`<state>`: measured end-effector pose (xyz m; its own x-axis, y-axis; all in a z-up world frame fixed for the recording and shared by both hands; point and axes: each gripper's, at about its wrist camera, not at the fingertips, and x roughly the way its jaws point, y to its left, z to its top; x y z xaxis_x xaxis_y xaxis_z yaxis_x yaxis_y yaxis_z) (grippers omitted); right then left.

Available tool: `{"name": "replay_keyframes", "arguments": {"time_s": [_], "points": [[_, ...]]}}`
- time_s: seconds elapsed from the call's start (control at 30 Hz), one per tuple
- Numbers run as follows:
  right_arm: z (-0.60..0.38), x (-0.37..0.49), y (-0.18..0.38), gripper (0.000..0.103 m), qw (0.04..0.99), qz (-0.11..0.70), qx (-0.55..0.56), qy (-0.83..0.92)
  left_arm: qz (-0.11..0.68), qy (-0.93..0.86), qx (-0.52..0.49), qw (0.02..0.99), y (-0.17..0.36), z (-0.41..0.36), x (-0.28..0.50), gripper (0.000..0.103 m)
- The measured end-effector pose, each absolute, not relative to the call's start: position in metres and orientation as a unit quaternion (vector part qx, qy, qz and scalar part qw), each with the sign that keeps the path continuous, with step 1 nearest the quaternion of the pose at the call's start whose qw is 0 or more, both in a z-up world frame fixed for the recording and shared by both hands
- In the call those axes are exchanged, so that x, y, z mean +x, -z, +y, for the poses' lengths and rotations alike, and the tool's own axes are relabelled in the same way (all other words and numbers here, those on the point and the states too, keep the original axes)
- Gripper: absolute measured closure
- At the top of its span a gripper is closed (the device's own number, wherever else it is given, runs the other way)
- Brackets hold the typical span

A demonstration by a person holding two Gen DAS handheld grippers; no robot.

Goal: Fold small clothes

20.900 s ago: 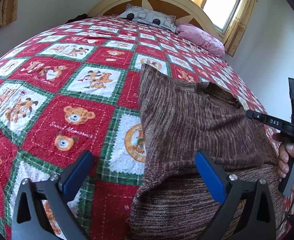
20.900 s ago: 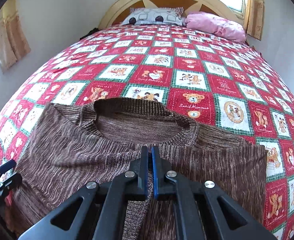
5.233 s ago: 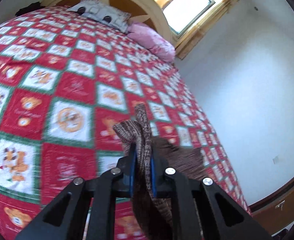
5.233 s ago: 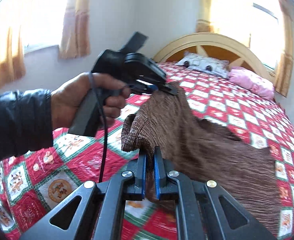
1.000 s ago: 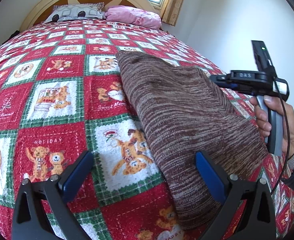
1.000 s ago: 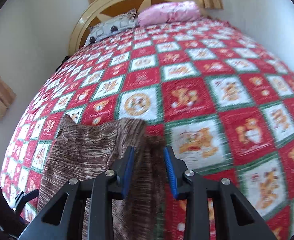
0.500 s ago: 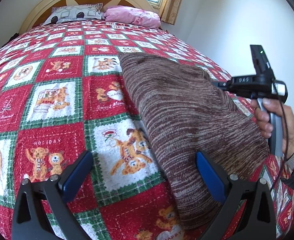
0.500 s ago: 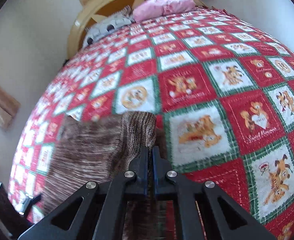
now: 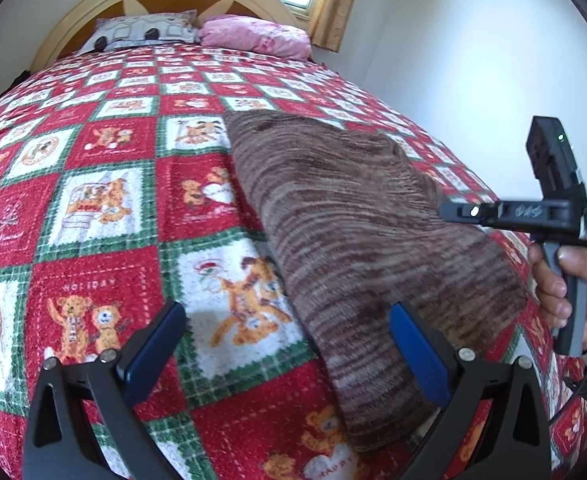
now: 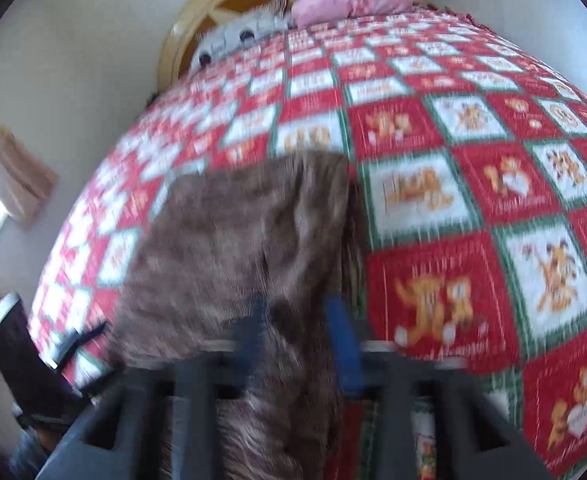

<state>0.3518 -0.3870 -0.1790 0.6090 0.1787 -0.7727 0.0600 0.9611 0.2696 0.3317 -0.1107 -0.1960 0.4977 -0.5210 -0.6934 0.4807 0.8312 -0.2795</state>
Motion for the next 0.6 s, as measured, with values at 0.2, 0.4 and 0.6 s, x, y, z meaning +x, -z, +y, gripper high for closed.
{"name": "replay_keyframes", "arguments": {"time_s": [0.2, 0.4, 0.6], "points": [[-0.392, 0.341, 0.19, 0.099, 0.89, 0.435, 0.136, -0.005, 0.418, 0.282, 0.011, 0.863, 0.198, -0.121, 0.327, 0.0], [-0.406, 0.322, 0.17, 0.058, 0.901, 0.393, 0.184, 0.017, 0.416, 0.277, 0.01, 0.866, 0.197, -0.12, 0.326, 0.0], [-0.36, 0.282, 0.139, 0.053, 0.93, 0.35, 0.1, -0.048, 0.418, 0.275, 0.016, 0.865, 0.198, -0.122, 0.325, 0.0]]}}
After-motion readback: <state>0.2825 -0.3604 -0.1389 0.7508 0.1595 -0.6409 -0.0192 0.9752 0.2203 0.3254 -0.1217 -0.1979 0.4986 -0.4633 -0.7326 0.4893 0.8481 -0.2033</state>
